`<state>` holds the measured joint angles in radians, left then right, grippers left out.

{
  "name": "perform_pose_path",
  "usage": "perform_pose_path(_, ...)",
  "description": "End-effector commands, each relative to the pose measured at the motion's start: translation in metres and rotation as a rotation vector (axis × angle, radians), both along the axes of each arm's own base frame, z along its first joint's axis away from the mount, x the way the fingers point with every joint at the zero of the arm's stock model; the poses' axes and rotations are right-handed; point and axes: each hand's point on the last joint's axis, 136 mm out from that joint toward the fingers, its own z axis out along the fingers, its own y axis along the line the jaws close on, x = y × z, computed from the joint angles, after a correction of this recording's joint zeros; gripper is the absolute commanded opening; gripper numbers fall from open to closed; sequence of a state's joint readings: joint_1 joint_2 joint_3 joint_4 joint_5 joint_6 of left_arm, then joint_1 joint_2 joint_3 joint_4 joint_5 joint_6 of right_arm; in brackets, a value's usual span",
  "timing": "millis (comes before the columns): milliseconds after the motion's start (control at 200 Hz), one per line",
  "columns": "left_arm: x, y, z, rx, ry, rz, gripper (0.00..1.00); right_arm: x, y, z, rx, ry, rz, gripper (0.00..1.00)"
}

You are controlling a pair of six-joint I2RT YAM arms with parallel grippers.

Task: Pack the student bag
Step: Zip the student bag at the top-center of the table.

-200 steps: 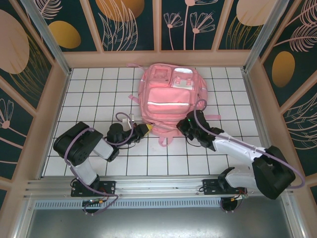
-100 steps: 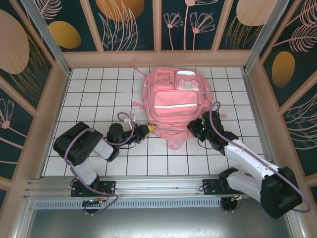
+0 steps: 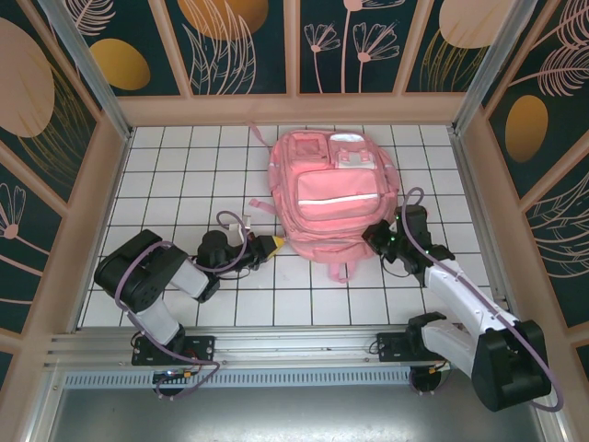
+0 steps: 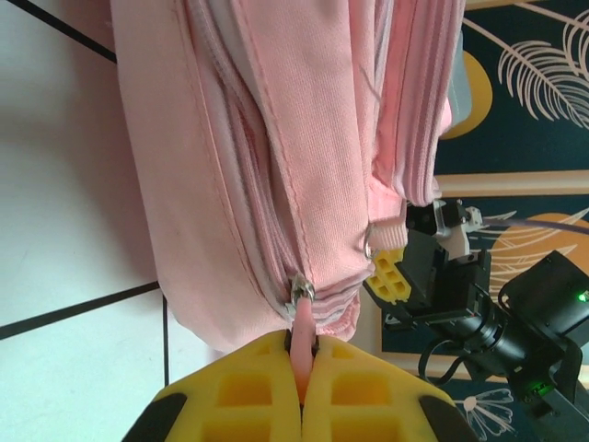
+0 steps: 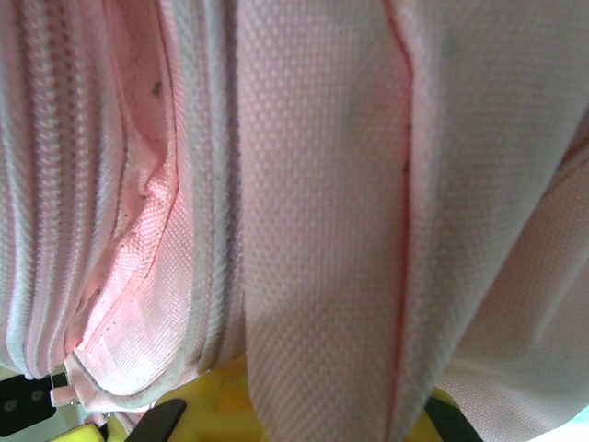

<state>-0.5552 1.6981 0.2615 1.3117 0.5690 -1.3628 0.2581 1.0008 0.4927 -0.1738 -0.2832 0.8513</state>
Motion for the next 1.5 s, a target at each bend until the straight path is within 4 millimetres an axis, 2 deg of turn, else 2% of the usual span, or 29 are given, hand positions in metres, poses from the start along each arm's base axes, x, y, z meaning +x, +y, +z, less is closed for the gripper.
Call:
perform_pose_path(0,0.038,0.027,0.0,0.028,-0.035,0.18,0.0,0.012,-0.072,-0.008,-0.249,-0.02,-0.22,0.0)
perform_pose_path(40,0.042,0.025,0.005,0.019,-0.048,0.179,0.0,0.014,-0.078,-0.008,-0.26,-0.016,-0.23,0.0)
perform_pose_path(60,0.044,0.025,-0.003,0.031,-0.03,0.179,0.0,0.015,-0.081,-0.008,-0.264,-0.013,-0.234,0.0)
perform_pose_path(170,0.056,0.023,-0.004,0.03,-0.032,0.185,0.0,0.019,-0.096,-0.006,-0.263,-0.02,-0.259,0.0)
perform_pose_path(210,0.06,0.021,-0.003,0.025,-0.033,0.182,0.0,0.022,-0.09,-0.002,-0.244,-0.045,-0.216,0.0)
perform_pose_path(275,0.063,0.016,0.0,0.012,-0.04,0.167,0.0,0.025,-0.072,0.008,-0.217,-0.079,-0.131,0.31)
perform_pose_path(315,0.065,0.015,0.003,0.001,-0.045,0.163,0.0,0.025,-0.061,0.017,-0.222,-0.092,-0.085,0.46)
perform_pose_path(370,0.065,0.014,0.005,-0.004,-0.051,0.158,0.0,0.022,-0.049,0.032,-0.255,-0.108,-0.05,0.55)
perform_pose_path(470,0.062,0.014,0.004,-0.001,-0.052,0.153,0.0,0.014,-0.024,0.061,-0.22,-0.135,-0.017,0.56)
perform_pose_path(540,0.06,0.013,0.003,-0.004,-0.053,0.147,0.0,0.004,0.004,0.07,-0.109,-0.116,0.027,0.56)
perform_pose_path(656,0.056,0.009,0.002,-0.016,-0.05,0.135,0.0,-0.015,0.057,0.066,0.065,-0.05,0.077,0.59)
perform_pose_path(821,0.051,0.004,0.001,-0.021,-0.049,0.121,0.0,-0.029,0.114,0.055,0.123,0.015,0.069,0.74)
perform_pose_path(871,0.05,0.003,0.002,-0.023,-0.05,0.118,0.0,-0.03,0.122,0.051,0.114,0.034,0.047,0.74)
perform_pose_path(986,0.044,-0.004,0.005,-0.027,-0.057,0.1,0.0,-0.026,0.128,0.037,0.061,0.046,-0.04,0.71)
perform_pose_path(1076,0.039,-0.01,0.007,-0.031,-0.064,0.087,0.0,-0.021,0.137,0.031,0.089,0.064,-0.067,0.68)
perform_pose_path(1166,0.034,-0.016,0.01,-0.039,-0.069,0.069,0.0,-0.015,0.152,0.037,0.133,0.032,-0.045,0.62)
perform_pose_path(1216,0.032,-0.019,0.012,-0.042,-0.07,0.06,0.0,-0.009,0.158,0.045,0.07,-0.021,0.015,0.61)
perform_pose_path(1261,0.031,-0.02,0.013,-0.041,-0.069,0.056,0.0,-0.004,0.165,0.057,-0.054,-0.12,0.115,0.61)
perform_pose_path(1311,0.03,-0.02,0.014,-0.036,-0.067,0.052,0.0,-0.001,0.172,0.067,-0.247,-0.249,0.248,0.61)
perform_pose_path(1376,0.029,-0.019,0.016,-0.022,-0.069,0.051,0.0,0.0,0.166,0.073,-0.5,-0.355,0.357,0.59)
perform_pose_path(1416,0.029,-0.019,0.017,-0.01,-0.074,0.048,0.0,0.0,0.162,0.072,-0.639,-0.43,0.444,0.57)
perform_pose_path(1496,0.029,-0.019,0.015,0.014,-0.069,0.046,0.0,-0.002,0.149,0.055,-0.842,-0.495,0.584,0.58)
